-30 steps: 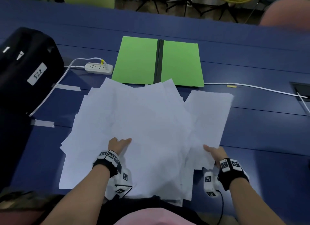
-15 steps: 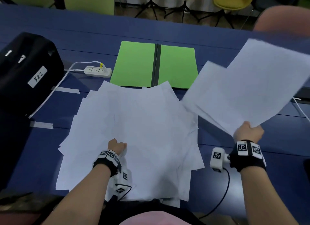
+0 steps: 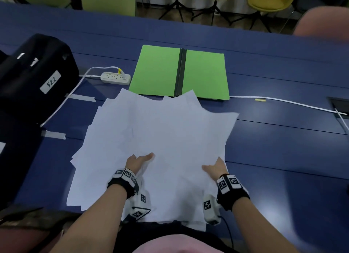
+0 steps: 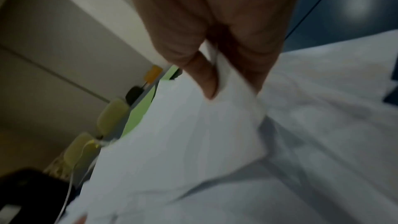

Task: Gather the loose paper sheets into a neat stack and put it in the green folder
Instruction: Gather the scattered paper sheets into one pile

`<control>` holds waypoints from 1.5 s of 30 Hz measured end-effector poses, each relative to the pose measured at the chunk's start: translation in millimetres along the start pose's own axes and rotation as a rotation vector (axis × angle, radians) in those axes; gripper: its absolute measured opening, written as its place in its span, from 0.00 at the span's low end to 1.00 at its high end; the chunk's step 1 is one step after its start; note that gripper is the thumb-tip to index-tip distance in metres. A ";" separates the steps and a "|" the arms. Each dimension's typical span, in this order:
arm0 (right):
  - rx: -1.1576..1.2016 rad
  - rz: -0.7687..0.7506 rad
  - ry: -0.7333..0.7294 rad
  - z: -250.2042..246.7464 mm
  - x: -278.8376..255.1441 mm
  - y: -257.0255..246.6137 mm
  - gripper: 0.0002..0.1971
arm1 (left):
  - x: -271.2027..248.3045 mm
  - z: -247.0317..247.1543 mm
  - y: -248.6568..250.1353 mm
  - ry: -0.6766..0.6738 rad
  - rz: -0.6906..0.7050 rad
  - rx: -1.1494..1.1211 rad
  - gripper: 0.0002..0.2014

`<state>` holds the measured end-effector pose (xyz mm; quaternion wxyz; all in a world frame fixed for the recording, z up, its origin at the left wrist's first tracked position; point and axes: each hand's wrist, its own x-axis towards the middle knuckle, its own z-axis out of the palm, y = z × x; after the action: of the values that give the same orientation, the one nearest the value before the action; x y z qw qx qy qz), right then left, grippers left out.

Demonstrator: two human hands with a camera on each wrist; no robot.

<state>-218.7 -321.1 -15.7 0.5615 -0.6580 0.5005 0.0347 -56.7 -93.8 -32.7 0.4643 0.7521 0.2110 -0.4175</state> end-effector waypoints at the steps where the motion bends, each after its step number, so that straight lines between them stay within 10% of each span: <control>1: -0.051 0.015 -0.104 5.2 -0.8 3.2 0.23 | -0.3 -0.3 -1.3 0.035 0.011 -0.010 0.53; 4: -0.131 0.016 -0.269 11.4 -0.4 9.0 0.18 | 3.3 2.8 -9.3 0.164 0.014 0.078 0.36; 11: 0.028 -0.121 0.265 7.3 6.0 2.5 0.10 | 0.7 -1.3 -0.5 0.174 0.015 0.188 0.09; 14: 0.009 -0.140 0.367 2.8 10.2 0.5 0.13 | 1.8 -2.7 -5.6 0.116 0.008 0.403 0.22; 19: 0.011 -0.159 0.524 -4.1 17.5 -4.0 0.07 | 8.8 -8.0 -1.3 0.093 0.005 0.435 0.16; 24: -0.175 -0.114 0.275 1.7 29.6 -15.5 0.10 | -0.8 -14.5 3.4 -0.022 0.090 0.826 0.24; 27: -0.212 -0.063 0.232 15.6 32.0 -19.3 0.18 | 6.8 -21.2 5.7 -0.051 0.016 0.794 0.07; 32: 0.010 0.022 0.269 37.2 24.5 -27.4 0.36 | 1.1 -20.7 6.5 -0.029 0.068 0.824 0.27; 37: -0.086 -0.144 0.367 37.4 32.0 -26.6 0.14 | 6.6 -19.8 4.3 -0.046 -0.048 0.382 0.19; 39: -0.128 -0.157 0.382 33.5 35.3 -28.5 0.11 | 9.3 -20.1 1.0 -0.047 -0.034 0.305 0.31; 45: -0.286 -0.181 0.159 28.0 35.8 -31.4 0.18 | 11.1 -15.9 4.4 -0.005 -0.006 0.299 0.24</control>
<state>-164.5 -325.8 -25.6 0.4217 -0.7743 0.4719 0.0027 -40.5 -82.8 -36.0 0.3466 0.8111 0.1476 -0.4474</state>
